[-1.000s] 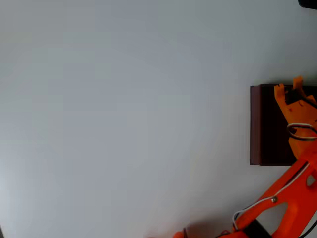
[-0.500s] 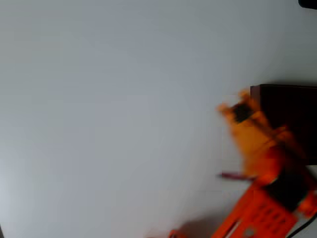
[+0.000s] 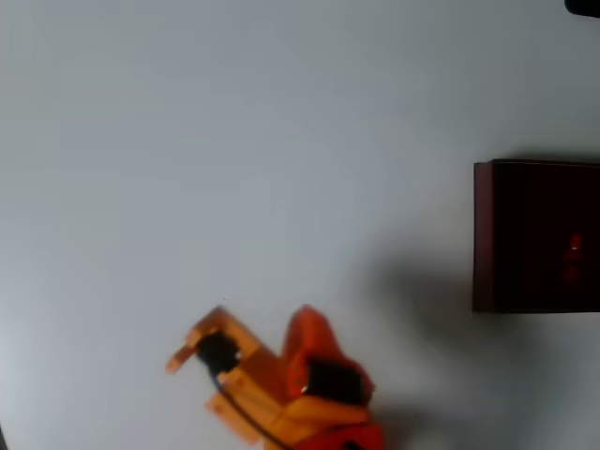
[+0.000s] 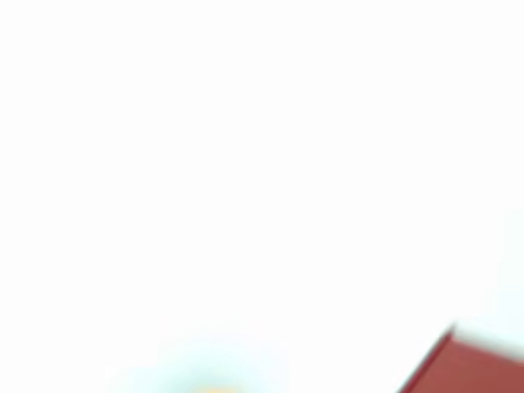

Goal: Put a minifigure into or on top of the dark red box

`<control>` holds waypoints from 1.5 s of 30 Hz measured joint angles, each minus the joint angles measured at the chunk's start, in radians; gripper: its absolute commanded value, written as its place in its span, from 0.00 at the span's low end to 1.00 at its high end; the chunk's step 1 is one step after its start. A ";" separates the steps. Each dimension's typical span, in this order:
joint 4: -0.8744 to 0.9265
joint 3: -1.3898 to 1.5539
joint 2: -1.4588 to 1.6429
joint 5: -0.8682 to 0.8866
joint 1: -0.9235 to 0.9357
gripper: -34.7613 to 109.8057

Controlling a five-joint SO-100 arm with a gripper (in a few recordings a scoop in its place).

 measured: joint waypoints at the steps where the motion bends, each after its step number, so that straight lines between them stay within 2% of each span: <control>1: -0.003 0.023 0.028 -0.015 -0.035 0.24; 5: 0.017 0.123 0.209 -0.107 -0.130 0.24; 9: 0.015 0.195 0.261 -0.202 -0.183 0.24; 15: 0.006 0.328 0.258 -0.202 -0.238 0.24; 21: -0.120 0.425 0.275 -0.370 -0.341 0.24; 29: -0.012 0.433 0.272 -0.374 -0.391 0.24; 45: -0.006 0.433 0.278 -0.376 -0.394 0.24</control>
